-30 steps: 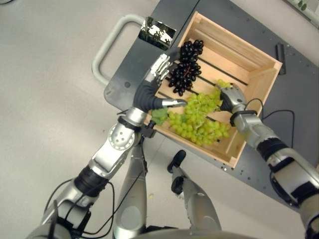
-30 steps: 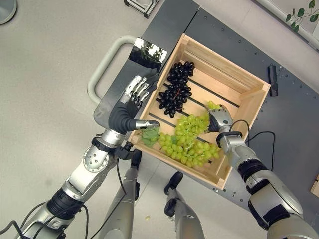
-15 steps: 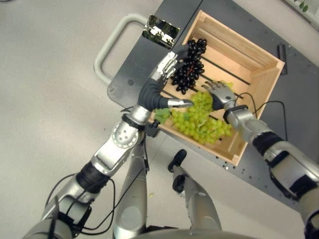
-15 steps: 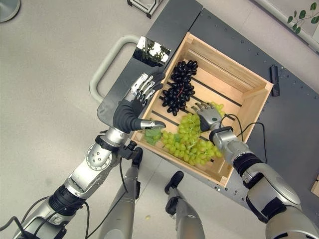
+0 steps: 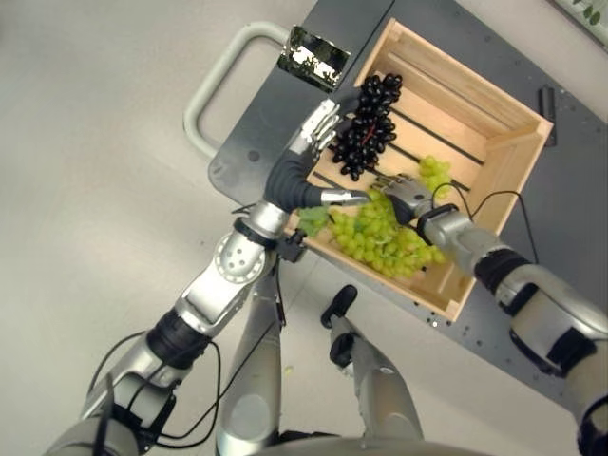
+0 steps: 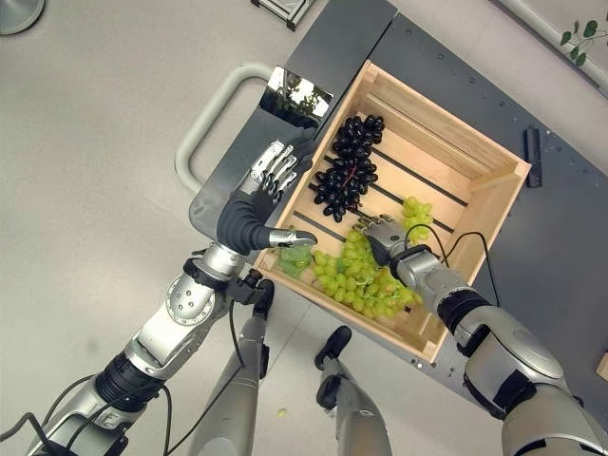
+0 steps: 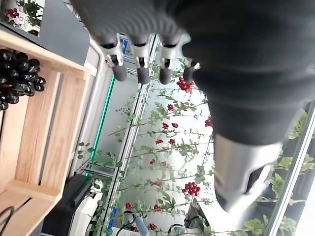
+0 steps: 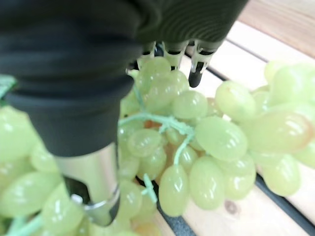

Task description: Pick up the fruits from the basket on one side to the basket on the other side

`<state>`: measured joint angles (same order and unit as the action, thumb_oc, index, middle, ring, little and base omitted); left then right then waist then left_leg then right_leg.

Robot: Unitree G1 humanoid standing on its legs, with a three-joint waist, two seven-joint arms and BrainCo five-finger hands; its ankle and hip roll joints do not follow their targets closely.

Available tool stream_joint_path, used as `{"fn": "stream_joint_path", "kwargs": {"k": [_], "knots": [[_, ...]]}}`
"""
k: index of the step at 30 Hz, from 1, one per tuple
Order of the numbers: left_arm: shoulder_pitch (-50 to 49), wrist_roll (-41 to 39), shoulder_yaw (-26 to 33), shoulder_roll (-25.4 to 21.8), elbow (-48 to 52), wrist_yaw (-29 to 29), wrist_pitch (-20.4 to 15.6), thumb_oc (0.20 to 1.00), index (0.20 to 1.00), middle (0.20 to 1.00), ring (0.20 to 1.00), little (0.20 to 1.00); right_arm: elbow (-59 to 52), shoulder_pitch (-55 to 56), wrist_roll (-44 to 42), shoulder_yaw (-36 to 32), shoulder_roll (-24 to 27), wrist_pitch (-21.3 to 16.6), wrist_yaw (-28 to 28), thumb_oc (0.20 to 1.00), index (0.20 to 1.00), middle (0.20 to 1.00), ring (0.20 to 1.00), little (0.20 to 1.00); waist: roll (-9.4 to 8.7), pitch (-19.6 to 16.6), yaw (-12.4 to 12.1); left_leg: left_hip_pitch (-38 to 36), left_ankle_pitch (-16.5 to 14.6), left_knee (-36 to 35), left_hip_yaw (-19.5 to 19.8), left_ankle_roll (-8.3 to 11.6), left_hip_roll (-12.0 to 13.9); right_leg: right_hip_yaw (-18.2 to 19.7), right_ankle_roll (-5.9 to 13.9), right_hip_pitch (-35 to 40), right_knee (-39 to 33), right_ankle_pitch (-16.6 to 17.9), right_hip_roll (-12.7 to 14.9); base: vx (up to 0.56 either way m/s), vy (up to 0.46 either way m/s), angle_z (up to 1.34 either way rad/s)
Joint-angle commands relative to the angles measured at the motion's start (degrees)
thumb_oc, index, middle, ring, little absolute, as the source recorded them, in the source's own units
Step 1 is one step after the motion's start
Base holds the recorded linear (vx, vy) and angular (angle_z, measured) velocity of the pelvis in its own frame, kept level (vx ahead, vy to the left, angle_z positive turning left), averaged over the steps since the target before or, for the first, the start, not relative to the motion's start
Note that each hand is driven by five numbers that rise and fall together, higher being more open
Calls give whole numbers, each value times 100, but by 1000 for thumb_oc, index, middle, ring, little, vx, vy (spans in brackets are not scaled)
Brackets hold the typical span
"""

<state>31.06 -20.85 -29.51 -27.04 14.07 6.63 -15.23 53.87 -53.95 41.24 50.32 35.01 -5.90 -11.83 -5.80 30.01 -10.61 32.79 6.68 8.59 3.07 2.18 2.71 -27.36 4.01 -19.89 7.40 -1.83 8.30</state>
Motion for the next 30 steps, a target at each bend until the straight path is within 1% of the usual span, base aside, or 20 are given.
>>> {"fn": "stream_joint_path", "kwargs": {"k": [1, 5, 6, 7, 8, 9, 10, 11, 14, 15, 16, 18, 24, 30], "knots": [[81, 259, -21, 227, 397, -96, -370, 1000, 1000, 1000, 1000, 1000, 347, 200, 158, 363, -17, -83, 153, 1000, 1000, 1000, 1000, 1000, 266, -22, -79, 244, -264, 251, -42, 316, 172, 17, 535, -227, -9, 323, 459, -6, 8, 6], [114, 269, -13, 261, 408, -79, -364, 1000, 1000, 1000, 1000, 1000, 907, 144, 236, 265, -183, 128, 103, 1000, 1000, 1000, 1000, 1000, 353, -22, -91, 360, -252, 265, -33, 298, 139, 26, 539, -362, 6, 352, 482, 4, 18, 1], [118, 256, -38, 281, 402, -74, -347, 1000, 1000, 1000, 1000, 1000, 1170, 62, 350, 257, -249, 280, 73, 1000, 1000, 1000, 1000, 1000, 392, -22, -98, 318, -407, 307, 1, 328, 153, 129, 583, -348, 59, 231, 457, -25, 38, 1], [136, 259, -35, 276, 409, -76, -348, 1000, 1000, 1000, 1000, 1000, 1183, 41, 352, 250, -252, 285, 62, 1000, 1000, 1000, 1000, 1000, 389, -22, -102, 438, -271, 317, -41, 288, 136, 55, 532, -448, 45, 346, 483, 49, 2, 0], [129, 262, -44, 285, 403, -72, -340, 1000, 1000, 1000, 1000, 1000, 1305, 16, 430, 270, -270, 352, 74, 1000, 1000, 1000, 1000, 1000, 412, -22, -111, 382, -411, 340, 8, 329, 146, 138, 582, -412, 81, 228, 461, -77, 35, -1], [153, 266, -40, 281, 409, -74, -341, 1000, 1000, 1000, 1000, 1000, 1319, -11, 433, 263, -272, 356, 63, 1000, 1000, 1000, 1000, 1000, 410, -22, -112, 510, -272, 352, -30, 288, 129, 60, 531, -517, 67, 343, 487, 59, -22, 0], [171, 257, -80, 309, 410, -71, -313, 1000, 1000, 1000, 1000, 1000, 1533, -104, 563, 274, -289, 482, 34, 1000, 1000, 1000, 1000, 1000, 479, -22, -142, 508, -416, 371, 45, 332, 127, 138, 582, -564, 159, 196, 466, -9, 7, 5], [183, 259, -88, 323, 427, -81, -298, 1000, 1000, 1000, 1000, 1000, 1652, -181, 748, 325, -255, 589, 59, 1000, 1000, 1000, 1000, 1000, 536, -22, -173, 590, -385, 345, 71, 343, 109, 119, 585, -672, 200, 185, 477, 61, -23, 7], [177, 259, -76, 357, 419, -94, -265, 1000, 1000, 1000, 1000, 1000, 1713, -213, 903, 340, -249, 647, 143, 1000, 1000, 1000, 1000, 1000, 590, -22, -194, 722, -349, 344, 89, 350, 96, 90, 591, -812, 270, 178, 505, -4, 7, 6], [184, 286, -91, 382, 410, -81, -249, 1000, 1000, 1000, 1000, 1000, 1748, -271, 966, 367, -238, 692, 163, 564, 564, 564, 564, 564, 621, -22, -200, 789, -340, 346, 101, 348, 76, 77, 594, -890, 313, 179, 514, 3, 12, 4], [179, 274, -87, 404, 412, -90, -235, 1000, 1000, 1000, 1000, 1000, 1771, -307, 983, 353, -215, 722, 157, 200, 200, 200, 200, 200, 648, -22, -201, 837, -329, 343, 110, 350, 63, 71, 594, -940, 324, 176, 518, 0, 0, 0], [158, 276, -55, 408, 411, -94, -213, 1000, 1000, 1000, 1000, 1000, 1793, -353, 1097, 380, -174, 779, 181, 200, 200, 200, 200, 200, 696, -22, -211, 929, -322, 354, 118, 345, 33, 71, 591, -1052, 384, 163, 538, 0, 0, 0], [147, 257, 52, 456, 351, -32, -183, 1000, 1000, 1000, 1000, 1000, 1750, -422, 1198, 388, -121, 841, 260, 200, 200, 200, 200, 200, 748, -22, -200, 1054, -355, 421, 94, 325, -13, 86, 599, -1197, 502, 138, 606, 8, 12, 3], [136, 295, 95, 474, 337, 0, -173, 1000, 1000, 1000, 1000, 1000, 1686, -430, 1179, 356, -136, 822, 280, 200, 200, 200, 200, 200, 730, -22, -156, 1063, -406, 471, 76, 300, -23, 112, 596, -1194, 538, 107, 631, 9, 18, 5]]}}
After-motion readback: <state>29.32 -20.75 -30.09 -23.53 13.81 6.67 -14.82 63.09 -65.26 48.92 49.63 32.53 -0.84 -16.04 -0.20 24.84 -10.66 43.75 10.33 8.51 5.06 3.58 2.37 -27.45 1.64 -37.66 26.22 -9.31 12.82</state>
